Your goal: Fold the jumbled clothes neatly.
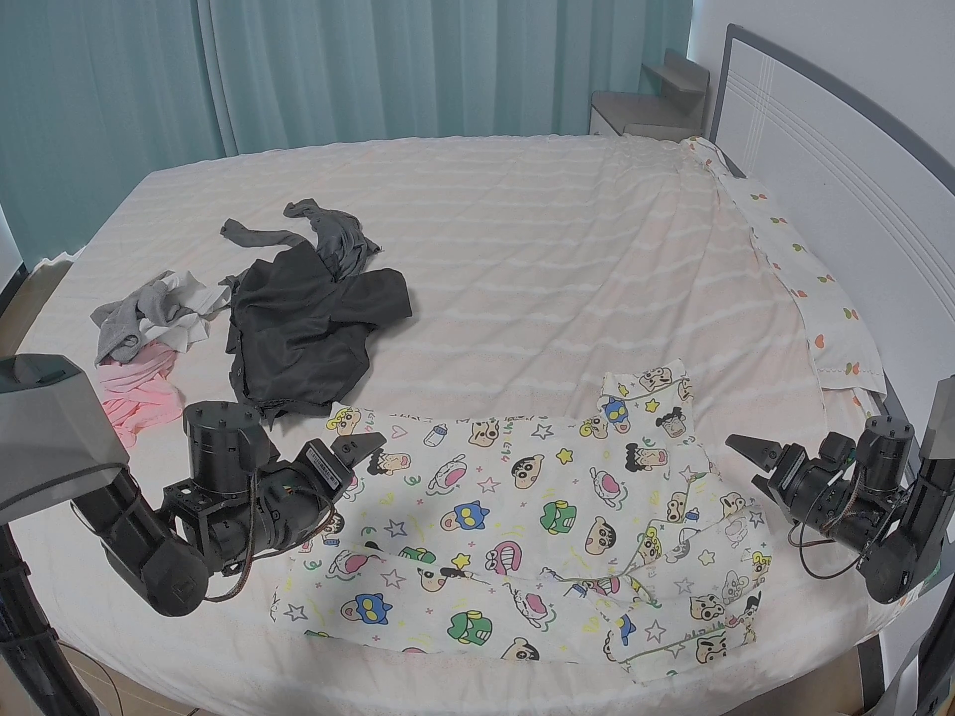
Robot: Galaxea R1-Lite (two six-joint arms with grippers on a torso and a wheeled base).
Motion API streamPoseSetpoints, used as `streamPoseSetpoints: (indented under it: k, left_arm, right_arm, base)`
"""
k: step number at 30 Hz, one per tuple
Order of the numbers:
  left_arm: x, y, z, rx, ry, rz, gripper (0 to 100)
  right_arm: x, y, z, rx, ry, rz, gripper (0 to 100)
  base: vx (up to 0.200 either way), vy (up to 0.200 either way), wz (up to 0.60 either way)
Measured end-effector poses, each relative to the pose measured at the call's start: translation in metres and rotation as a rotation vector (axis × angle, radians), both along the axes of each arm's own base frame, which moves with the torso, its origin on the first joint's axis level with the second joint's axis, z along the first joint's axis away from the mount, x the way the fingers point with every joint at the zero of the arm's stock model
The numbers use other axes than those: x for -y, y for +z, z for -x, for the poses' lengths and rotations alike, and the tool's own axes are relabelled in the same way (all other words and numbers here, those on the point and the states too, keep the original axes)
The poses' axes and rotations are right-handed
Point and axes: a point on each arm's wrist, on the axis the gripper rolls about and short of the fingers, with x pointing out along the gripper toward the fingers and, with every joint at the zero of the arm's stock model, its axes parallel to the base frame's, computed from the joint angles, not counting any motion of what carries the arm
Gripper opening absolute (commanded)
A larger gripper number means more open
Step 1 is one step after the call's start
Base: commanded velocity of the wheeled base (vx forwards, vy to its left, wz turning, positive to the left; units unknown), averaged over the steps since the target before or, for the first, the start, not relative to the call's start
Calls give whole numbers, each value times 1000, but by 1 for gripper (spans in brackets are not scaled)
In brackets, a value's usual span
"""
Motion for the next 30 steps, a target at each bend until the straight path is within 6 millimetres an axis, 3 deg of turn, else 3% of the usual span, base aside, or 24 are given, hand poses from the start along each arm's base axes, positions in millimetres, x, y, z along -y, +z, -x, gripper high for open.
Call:
streamPoseSetpoints:
  k: [8, 15, 30]
  left_arm:
    - [-4, -2, -1, 47, -29, -114, 100]
    - [-17, -4, -9, 130, -81, -326, 100]
    - [-36, -23, -74, 62, -161, -583, 100]
  right_arm:
    - [0, -1, 0, -3, 3, 5, 100]
    - [-1, -2, 2, -8, 10, 13, 100]
    - [-8, -6, 10, -37, 43, 26, 100]
  base:
    - [0, 0, 0]
    - [0, 0, 0]
    - [0, 0, 0]
